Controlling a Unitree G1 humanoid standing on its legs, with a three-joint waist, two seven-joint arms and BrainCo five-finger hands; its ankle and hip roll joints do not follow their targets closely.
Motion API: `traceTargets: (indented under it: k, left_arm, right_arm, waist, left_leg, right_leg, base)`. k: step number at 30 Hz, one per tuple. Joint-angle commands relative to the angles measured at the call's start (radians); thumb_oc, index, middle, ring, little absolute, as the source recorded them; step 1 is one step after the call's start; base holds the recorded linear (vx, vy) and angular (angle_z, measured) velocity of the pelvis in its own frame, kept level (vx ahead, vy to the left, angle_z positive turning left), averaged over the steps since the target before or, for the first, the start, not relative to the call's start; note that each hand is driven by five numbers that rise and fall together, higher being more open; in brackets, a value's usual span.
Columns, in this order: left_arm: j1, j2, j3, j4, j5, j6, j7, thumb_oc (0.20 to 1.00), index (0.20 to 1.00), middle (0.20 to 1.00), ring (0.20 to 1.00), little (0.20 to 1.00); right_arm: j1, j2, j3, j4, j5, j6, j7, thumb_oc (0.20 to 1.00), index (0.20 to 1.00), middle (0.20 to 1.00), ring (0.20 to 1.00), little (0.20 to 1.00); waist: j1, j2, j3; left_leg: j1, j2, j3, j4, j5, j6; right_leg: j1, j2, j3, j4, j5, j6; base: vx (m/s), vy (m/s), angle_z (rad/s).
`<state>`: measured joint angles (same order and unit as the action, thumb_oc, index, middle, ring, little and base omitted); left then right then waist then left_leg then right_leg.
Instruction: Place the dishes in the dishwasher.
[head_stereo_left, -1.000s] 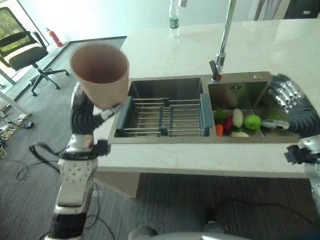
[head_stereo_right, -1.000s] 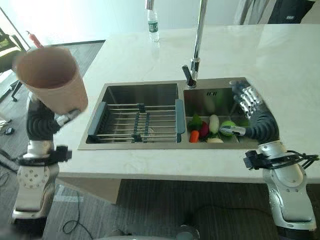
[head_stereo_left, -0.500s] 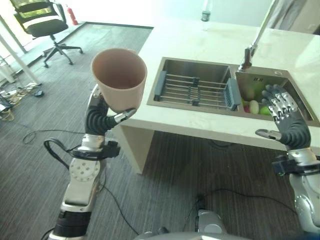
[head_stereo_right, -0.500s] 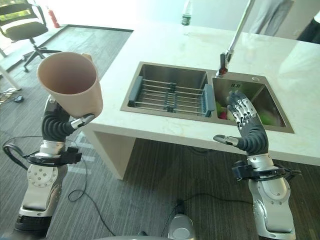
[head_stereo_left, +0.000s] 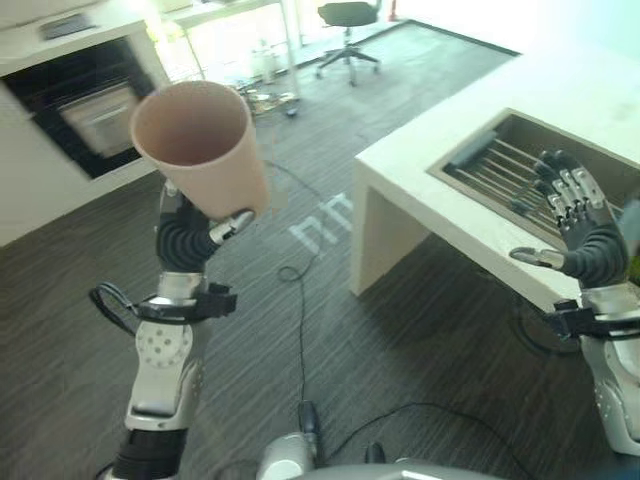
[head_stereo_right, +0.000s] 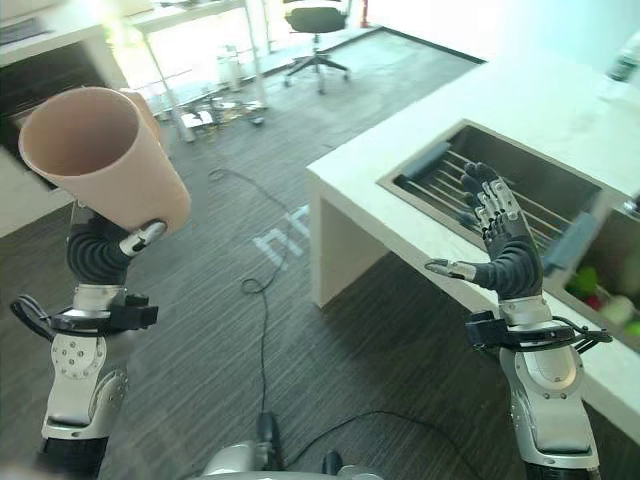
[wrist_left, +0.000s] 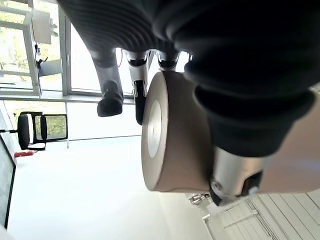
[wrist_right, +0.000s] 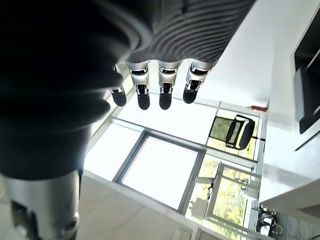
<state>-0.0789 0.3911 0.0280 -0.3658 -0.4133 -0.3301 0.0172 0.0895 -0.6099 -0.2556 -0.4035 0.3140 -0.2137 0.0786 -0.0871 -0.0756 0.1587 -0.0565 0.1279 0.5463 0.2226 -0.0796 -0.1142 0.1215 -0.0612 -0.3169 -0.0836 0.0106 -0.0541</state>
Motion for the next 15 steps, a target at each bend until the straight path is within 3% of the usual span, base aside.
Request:
traceTargets:
  k: [1,2,4,7,9,11,14,15]
  left_arm:
    - [-0.026,0.039,0.036,-0.023,-0.043,-0.073,-0.005,0.200,0.200,0.200,0.200,0.200]
    - [-0.027,0.037,0.040,-0.020,-0.046,-0.073,-0.003,0.200,0.200,0.200,0.200,0.200]
    - [-0.027,0.041,0.037,-0.019,-0.049,-0.064,0.006,0.200,0.200,0.200,0.200,0.200]
    - [-0.034,0.038,0.034,-0.016,-0.030,-0.056,0.023,0.200,0.200,0.200,0.200,0.200]
    - [-0.029,0.036,0.042,-0.017,-0.030,-0.059,0.013,0.200,0.200,0.200,0.200,0.200]
    - [-0.028,0.040,0.048,-0.019,-0.032,-0.053,0.012,0.200,0.200,0.200,0.200,0.200]
    - [-0.019,0.042,0.059,-0.037,-0.030,-0.049,0.010,0.200,0.200,0.200,0.200,0.200]
    - [-0.018,0.041,0.057,-0.032,-0.033,-0.060,0.007,0.200,0.200,0.200,0.200,0.200]
  right_arm:
    - [-0.019,0.012,-0.054,-0.001,0.012,-0.078,-0.016,1.000,1.000,1.000,1.000,1.000]
    - [-0.024,0.013,-0.054,-0.002,0.007,-0.077,-0.012,1.000,1.000,1.000,1.000,1.000]
    - [-0.033,0.022,-0.043,-0.009,-0.001,-0.070,-0.010,1.000,1.000,1.000,1.000,1.000]
    - [-0.046,0.046,-0.017,-0.006,0.001,-0.064,0.001,1.000,1.000,1.000,1.000,1.000]
    - [-0.054,0.068,-0.001,-0.016,0.101,-0.033,0.038,1.000,1.000,1.000,1.000,1.000]
    - [-0.075,0.102,0.036,-0.009,0.057,-0.020,0.026,1.000,1.000,1.000,1.000,1.000]
    - [-0.069,0.117,0.044,-0.029,0.065,-0.018,0.033,1.000,1.000,1.000,1.000,1.000]
    - [-0.059,0.123,0.043,-0.031,0.060,-0.026,0.044,1.000,1.000,1.000,1.000,1.000]
  waist:
    - [-0.039,0.028,-0.055]
    - [-0.043,0.038,-0.062]
    - [-0.040,0.068,-0.079]
    - [-0.023,0.079,-0.091]
    - [-0.008,0.077,-0.093]
    - [0.017,0.074,-0.089]
    - [0.033,0.077,-0.081]
    - [0.032,0.078,-0.071]
  left_leg:
    - [0.134,-0.036,-0.151,-0.089,-0.044,0.067]
    - [0.173,-0.042,-0.157,-0.140,-0.046,0.067]
    - [0.228,-0.057,-0.190,-0.300,-0.001,0.061]
    - [0.212,-0.062,-0.261,-0.310,-0.004,0.059]
    - [0.200,-0.075,-0.284,-0.310,0.000,0.064]
    - [0.193,-0.095,-0.314,-0.310,-0.007,0.076]
    - [0.177,-0.106,-0.332,-0.310,0.000,0.091]
    - [0.174,-0.112,-0.350,-0.310,0.002,0.101]
  right_leg:
    - [0.006,0.001,0.066,0.019,-0.055,0.125]
    - [-0.003,0.002,0.050,0.033,-0.059,0.128]
    - [-0.017,0.009,0.032,0.051,-0.070,0.136]
    - [-0.032,-0.008,0.024,0.056,-0.052,0.155]
    - [-0.053,-0.034,0.011,0.057,-0.015,0.176]
    - [-0.080,-0.073,-0.020,0.081,0.026,0.209]
    - [-0.106,-0.103,-0.034,0.184,0.046,0.216]
    - [-0.128,-0.112,-0.005,0.266,0.044,0.217]
  base:
    - [-0.13,0.223,0.69]
    - [-0.09,0.284,0.52]
    - [-0.05,0.383,0.75]
    - [-0.03,0.312,0.64]
    - [-0.04,0.300,0.63]
    - [-0.01,0.290,0.41]
    - [0.00,0.247,0.22]
    - [0.03,0.238,0.27]
